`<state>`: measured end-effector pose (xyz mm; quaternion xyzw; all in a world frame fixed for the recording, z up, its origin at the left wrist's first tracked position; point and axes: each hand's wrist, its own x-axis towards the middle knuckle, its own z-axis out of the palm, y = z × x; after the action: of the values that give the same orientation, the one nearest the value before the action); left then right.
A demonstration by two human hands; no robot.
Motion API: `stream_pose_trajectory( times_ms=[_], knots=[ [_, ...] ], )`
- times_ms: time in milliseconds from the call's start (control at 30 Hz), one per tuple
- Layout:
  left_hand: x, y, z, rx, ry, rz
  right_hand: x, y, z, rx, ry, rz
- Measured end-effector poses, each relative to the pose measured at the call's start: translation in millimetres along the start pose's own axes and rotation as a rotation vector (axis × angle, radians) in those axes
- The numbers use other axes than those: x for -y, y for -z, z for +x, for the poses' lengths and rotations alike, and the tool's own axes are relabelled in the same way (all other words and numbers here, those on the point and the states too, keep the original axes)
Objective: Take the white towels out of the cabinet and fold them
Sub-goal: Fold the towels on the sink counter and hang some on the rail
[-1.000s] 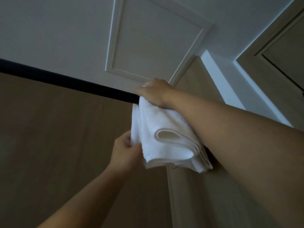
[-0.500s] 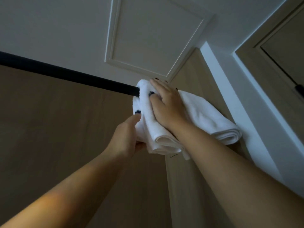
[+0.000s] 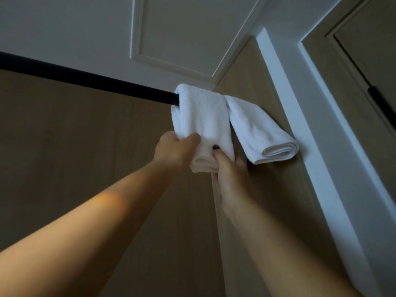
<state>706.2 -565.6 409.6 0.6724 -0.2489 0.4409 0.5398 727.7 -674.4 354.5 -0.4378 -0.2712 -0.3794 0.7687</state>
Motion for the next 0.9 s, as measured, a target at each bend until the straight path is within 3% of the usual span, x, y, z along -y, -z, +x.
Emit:
stream_pose_trajectory(
  times_ms=[100, 167, 233, 400, 500, 633, 800, 900],
  knots=[
    [1, 4, 0, 0.043, 0.029, -0.038, 3, -4, -4, 0.089, -0.374, 0.368],
    [0, 6, -1, 0.063, 0.053, -0.048, 4, -6, -9, 0.145, -0.404, 0.581],
    [-2, 7, -4, 0.050, 0.084, -0.060, 5, -10, -12, 0.068, -0.359, 0.599],
    [-3, 13, -23, -0.003, 0.109, -0.032, 15, -19, -14, -0.160, -0.359, 0.373],
    [-3, 22, -37, -0.011, 0.109, -0.021, 25, -16, -17, -0.115, -0.384, 0.286],
    [-2, 40, -56, 0.044, 0.124, -0.008, 40, -1, -24, -0.037, -0.421, -0.009],
    [-13, 63, -82, 0.104, 0.153, 0.172, 54, 16, -55, -0.054, -0.245, -0.523],
    [-18, 74, -94, 0.126, 0.139, 0.224, 69, 23, -77, 0.022, -0.165, -0.815]
  ],
)
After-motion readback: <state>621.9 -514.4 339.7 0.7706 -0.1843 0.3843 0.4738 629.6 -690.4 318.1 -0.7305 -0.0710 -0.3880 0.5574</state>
